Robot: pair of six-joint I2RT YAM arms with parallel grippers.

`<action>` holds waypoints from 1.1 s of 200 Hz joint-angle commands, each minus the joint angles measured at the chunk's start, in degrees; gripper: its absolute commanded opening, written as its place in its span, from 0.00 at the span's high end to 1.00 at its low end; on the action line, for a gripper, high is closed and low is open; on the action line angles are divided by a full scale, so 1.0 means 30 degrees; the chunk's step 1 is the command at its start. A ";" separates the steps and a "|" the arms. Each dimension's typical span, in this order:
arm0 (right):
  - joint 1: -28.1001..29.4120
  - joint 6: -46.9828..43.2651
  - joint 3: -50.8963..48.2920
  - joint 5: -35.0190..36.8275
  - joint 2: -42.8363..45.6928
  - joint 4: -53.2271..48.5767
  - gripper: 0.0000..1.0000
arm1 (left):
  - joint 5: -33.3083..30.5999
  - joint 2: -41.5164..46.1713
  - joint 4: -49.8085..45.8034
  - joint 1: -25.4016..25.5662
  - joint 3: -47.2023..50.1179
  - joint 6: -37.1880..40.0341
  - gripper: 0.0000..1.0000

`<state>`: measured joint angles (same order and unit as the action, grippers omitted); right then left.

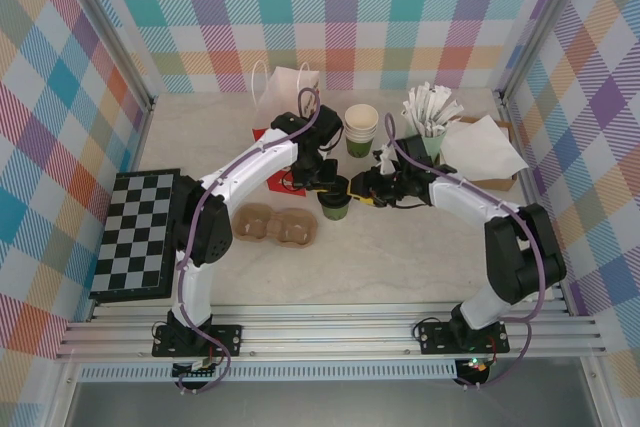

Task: Pack the takeout coffee

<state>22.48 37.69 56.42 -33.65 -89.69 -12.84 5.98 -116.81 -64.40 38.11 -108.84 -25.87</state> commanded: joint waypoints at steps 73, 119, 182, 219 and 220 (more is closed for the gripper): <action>-0.1149 -0.3781 0.2496 -0.1802 -0.0487 -0.3596 0.62 | -0.0446 -0.0663 -0.2574 0.0510 -0.0311 0.8628 1.00; -0.1131 -0.4568 0.3723 -0.3425 -0.2363 -0.4914 0.65 | 0.0004 -0.1241 -0.2395 0.0540 -0.0815 0.8850 1.00; -0.1012 -0.3999 0.3500 -0.1490 -0.3385 -0.5250 0.76 | 0.0321 -0.1540 -0.1835 0.0570 -0.0679 0.8418 1.00; -0.0494 -0.3702 0.2740 0.1156 -0.4129 -0.6241 0.88 | 0.0626 -0.2340 -0.1596 0.0565 -0.0639 0.8140 1.00; -0.0478 -0.3695 0.2718 0.1235 -0.4152 -0.6254 0.88 | 0.0635 -0.2355 -0.1593 0.0567 -0.0608 0.8147 1.00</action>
<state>19.22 26.11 66.89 -38.11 -98.65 -26.04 6.52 -119.15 -65.60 39.24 -112.29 -1.67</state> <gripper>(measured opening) 0.123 0.038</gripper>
